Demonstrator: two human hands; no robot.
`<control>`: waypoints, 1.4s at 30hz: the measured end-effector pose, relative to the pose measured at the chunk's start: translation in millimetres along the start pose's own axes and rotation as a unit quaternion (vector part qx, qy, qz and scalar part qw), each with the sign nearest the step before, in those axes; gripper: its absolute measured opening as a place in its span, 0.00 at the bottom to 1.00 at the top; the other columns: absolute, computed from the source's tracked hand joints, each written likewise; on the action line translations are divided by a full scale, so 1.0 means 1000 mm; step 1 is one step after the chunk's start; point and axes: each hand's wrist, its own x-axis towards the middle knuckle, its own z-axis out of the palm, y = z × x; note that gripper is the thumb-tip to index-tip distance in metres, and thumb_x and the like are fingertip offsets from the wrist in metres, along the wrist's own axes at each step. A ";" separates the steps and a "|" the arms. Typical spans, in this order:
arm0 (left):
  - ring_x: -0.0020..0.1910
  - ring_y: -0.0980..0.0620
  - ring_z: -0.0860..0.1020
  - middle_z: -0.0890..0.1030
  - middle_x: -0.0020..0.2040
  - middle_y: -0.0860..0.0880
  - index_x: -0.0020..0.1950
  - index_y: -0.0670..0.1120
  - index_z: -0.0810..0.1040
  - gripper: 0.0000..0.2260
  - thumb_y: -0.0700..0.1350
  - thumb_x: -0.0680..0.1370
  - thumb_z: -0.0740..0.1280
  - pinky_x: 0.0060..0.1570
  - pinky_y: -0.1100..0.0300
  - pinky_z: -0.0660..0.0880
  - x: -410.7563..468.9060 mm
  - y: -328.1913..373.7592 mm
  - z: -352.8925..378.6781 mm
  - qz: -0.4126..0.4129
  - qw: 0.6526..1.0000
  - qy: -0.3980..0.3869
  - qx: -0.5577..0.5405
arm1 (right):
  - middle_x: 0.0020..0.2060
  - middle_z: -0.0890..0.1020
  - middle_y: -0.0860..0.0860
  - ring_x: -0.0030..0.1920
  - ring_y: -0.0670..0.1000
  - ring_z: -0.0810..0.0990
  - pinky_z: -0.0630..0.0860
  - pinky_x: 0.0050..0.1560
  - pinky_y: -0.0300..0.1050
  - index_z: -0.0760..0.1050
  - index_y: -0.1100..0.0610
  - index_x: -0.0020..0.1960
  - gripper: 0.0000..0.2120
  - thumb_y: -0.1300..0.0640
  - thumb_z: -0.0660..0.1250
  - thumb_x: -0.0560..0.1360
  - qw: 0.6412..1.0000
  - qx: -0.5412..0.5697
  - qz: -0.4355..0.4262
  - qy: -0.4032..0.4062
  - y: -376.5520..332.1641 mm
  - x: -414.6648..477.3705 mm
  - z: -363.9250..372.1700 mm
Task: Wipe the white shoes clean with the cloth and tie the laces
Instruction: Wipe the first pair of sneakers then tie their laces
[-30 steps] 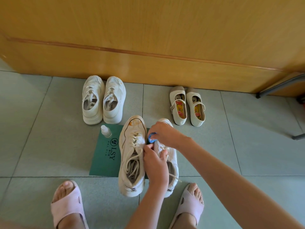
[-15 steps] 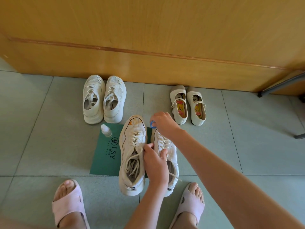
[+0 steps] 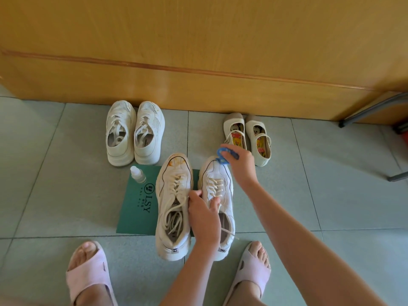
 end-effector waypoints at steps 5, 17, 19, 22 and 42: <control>0.49 0.49 0.75 0.76 0.50 0.46 0.56 0.41 0.70 0.17 0.48 0.74 0.71 0.50 0.59 0.74 0.002 -0.001 0.000 0.007 1.000 -0.005 0.003 | 0.53 0.82 0.52 0.53 0.50 0.79 0.76 0.56 0.45 0.79 0.57 0.59 0.12 0.62 0.65 0.76 0.999 -0.053 -0.007 -0.008 0.018 -0.011 0.026; 0.54 0.46 0.76 0.77 0.54 0.43 0.57 0.39 0.70 0.19 0.47 0.73 0.72 0.49 0.64 0.71 0.002 -0.002 -0.002 0.019 1.000 -0.008 0.004 | 0.56 0.81 0.50 0.57 0.47 0.76 0.68 0.57 0.33 0.81 0.55 0.57 0.13 0.63 0.66 0.75 0.988 -0.130 -0.077 -0.034 0.025 -0.041 0.014; 0.54 0.47 0.76 0.77 0.54 0.43 0.57 0.39 0.70 0.19 0.47 0.73 0.72 0.49 0.65 0.70 0.001 -0.002 -0.002 0.015 1.000 -0.009 -0.001 | 0.53 0.82 0.51 0.55 0.48 0.77 0.71 0.56 0.35 0.81 0.56 0.56 0.12 0.65 0.67 0.74 0.986 -0.134 -0.093 -0.040 0.028 -0.043 0.011; 0.53 0.48 0.75 0.76 0.54 0.44 0.57 0.39 0.70 0.19 0.47 0.73 0.72 0.47 0.65 0.69 0.001 0.000 -0.003 0.014 1.000 -0.011 -0.002 | 0.49 0.83 0.50 0.48 0.44 0.78 0.72 0.50 0.28 0.82 0.56 0.54 0.12 0.66 0.68 0.73 0.994 -0.081 -0.049 -0.050 0.029 -0.049 0.001; 0.52 0.49 0.76 0.77 0.52 0.46 0.54 0.43 0.70 0.15 0.47 0.74 0.71 0.50 0.59 0.75 0.001 -0.001 -0.003 0.011 1.000 -0.015 0.010 | 0.43 0.82 0.47 0.43 0.45 0.81 0.78 0.41 0.37 0.81 0.52 0.55 0.09 0.57 0.66 0.76 0.993 0.009 0.089 0.081 0.039 -0.048 0.017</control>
